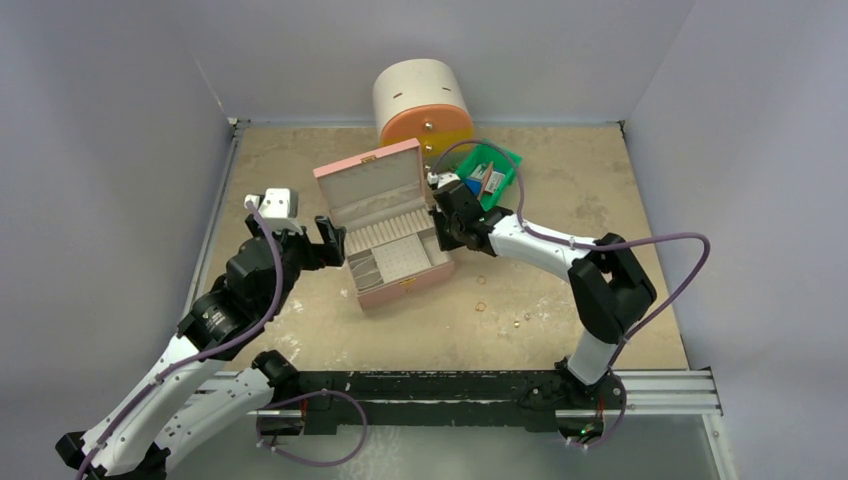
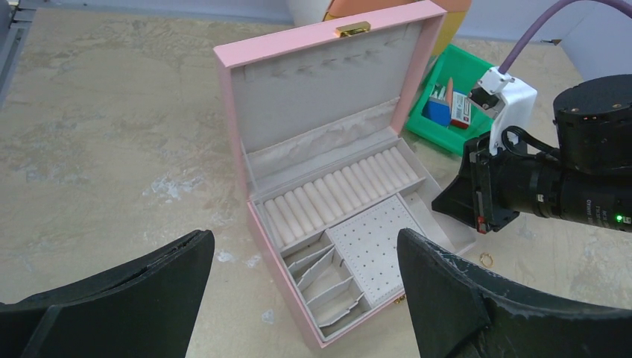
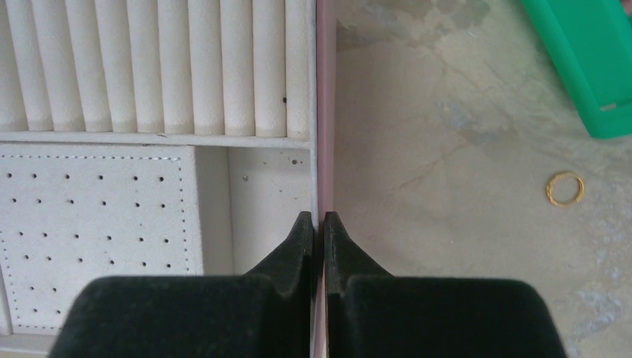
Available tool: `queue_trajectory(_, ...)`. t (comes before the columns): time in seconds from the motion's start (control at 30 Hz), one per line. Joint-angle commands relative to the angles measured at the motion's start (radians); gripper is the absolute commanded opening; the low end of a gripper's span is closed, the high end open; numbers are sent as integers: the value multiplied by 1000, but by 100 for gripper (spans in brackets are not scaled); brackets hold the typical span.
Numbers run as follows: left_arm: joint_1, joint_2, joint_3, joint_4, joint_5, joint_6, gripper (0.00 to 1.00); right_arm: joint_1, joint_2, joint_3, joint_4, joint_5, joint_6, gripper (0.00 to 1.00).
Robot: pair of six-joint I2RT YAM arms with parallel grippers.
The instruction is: Organize the mixed jewelry
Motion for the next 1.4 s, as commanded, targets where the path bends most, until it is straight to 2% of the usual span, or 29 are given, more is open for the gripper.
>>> queue_trajectory(0.0,6,-12,17,24,7,-5,93,15,27,69,58,-131,-86,0)
queue_trajectory(0.3,12,-13,18,26,16,-4,93,27,20,93,23,-159,-179,0)
queue_trajectory(0.37,13,-13,18,26,16,-4,93,26,10,105,11,-143,-176,12)
queue_trajectory(0.43,14,-16,19,26,17,-4,93,27,-8,110,3,-130,-169,19)
queue_trajectory(0.6,15,-15,16,26,18,-4,93,26,-78,116,-39,-98,-140,35)
queue_trajectory(0.7,15,-13,17,24,18,-5,93,26,-144,91,-54,-87,-115,40)
queue_trajectory(0.83,15,-15,17,25,17,-4,93,27,-268,20,-79,-70,-82,42)
queue_trajectory(1.1,17,3,16,28,20,-2,93,27,-525,-231,-126,-12,68,41)
queue_trajectory(1.37,20,24,15,30,11,-1,93,27,-662,-424,-169,-25,204,39)
